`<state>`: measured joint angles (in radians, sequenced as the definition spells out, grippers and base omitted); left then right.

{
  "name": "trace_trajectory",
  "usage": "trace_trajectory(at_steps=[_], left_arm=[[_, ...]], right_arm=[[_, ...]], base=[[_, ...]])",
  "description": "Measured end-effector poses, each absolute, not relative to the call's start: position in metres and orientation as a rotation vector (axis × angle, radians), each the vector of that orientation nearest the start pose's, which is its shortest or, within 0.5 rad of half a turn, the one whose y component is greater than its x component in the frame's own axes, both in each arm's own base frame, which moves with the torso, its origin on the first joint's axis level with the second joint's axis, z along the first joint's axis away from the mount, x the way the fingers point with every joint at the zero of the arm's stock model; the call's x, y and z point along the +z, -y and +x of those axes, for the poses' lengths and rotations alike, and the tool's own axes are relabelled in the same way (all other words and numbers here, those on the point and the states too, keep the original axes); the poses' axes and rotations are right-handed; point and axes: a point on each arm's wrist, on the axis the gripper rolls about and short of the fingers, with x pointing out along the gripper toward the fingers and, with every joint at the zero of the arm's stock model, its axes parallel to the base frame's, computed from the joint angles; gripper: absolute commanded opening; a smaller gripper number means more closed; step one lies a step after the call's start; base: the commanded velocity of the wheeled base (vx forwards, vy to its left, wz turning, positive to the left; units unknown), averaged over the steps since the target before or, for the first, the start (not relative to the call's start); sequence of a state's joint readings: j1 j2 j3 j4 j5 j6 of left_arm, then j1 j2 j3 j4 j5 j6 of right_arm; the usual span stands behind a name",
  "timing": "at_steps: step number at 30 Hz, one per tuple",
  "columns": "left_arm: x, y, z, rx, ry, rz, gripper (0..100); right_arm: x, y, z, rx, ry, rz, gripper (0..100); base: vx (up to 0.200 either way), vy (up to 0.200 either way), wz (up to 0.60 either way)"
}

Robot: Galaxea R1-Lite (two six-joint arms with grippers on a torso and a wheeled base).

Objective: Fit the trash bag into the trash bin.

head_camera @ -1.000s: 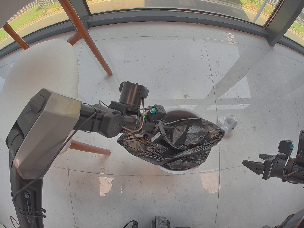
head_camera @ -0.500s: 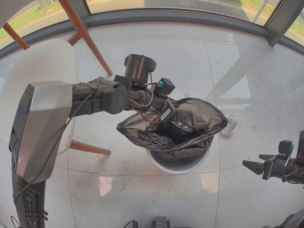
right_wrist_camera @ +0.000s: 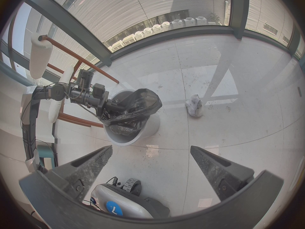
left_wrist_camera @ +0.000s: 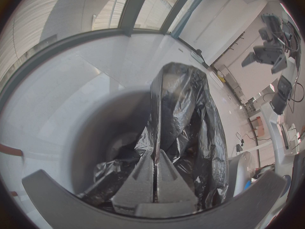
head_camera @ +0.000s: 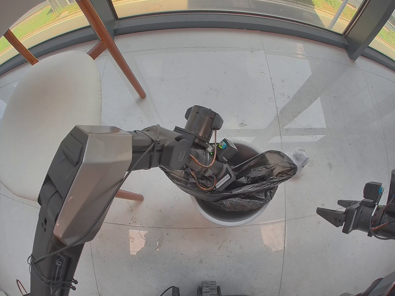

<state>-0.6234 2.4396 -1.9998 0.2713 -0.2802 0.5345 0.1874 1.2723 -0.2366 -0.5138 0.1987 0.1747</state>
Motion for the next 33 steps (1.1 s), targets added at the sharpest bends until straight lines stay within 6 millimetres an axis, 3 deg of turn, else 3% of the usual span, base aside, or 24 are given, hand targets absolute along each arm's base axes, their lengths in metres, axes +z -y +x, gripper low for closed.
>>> trace_trajectory(at_steps=[9,10,22,29,33], left_arm=[[0.098,0.296,0.385,-1.087,-0.677,0.630,0],[0.096,0.295,0.383,-1.091,-0.706,0.634,100],[0.077,0.299,0.366,-1.104,-0.898,0.659,100],[0.077,0.301,0.367,-1.052,-0.896,0.659,100],[0.085,0.304,0.373,-1.011,-0.808,0.650,100]], right_arm=[[0.124,-0.033,0.149,0.332,-0.555,0.171,100],[0.124,-0.033,0.149,0.332,-0.555,0.172,100],[0.124,-0.033,0.147,0.333,-0.550,0.171,100],[0.121,-0.032,0.143,0.333,-0.561,0.171,100],[0.120,-0.032,0.142,0.333,-0.565,0.170,100]], base=[[0.000,0.000,0.00],[0.000,0.000,0.00],[0.000,0.000,0.00],[0.000,0.000,0.00],[0.000,0.000,0.00]])
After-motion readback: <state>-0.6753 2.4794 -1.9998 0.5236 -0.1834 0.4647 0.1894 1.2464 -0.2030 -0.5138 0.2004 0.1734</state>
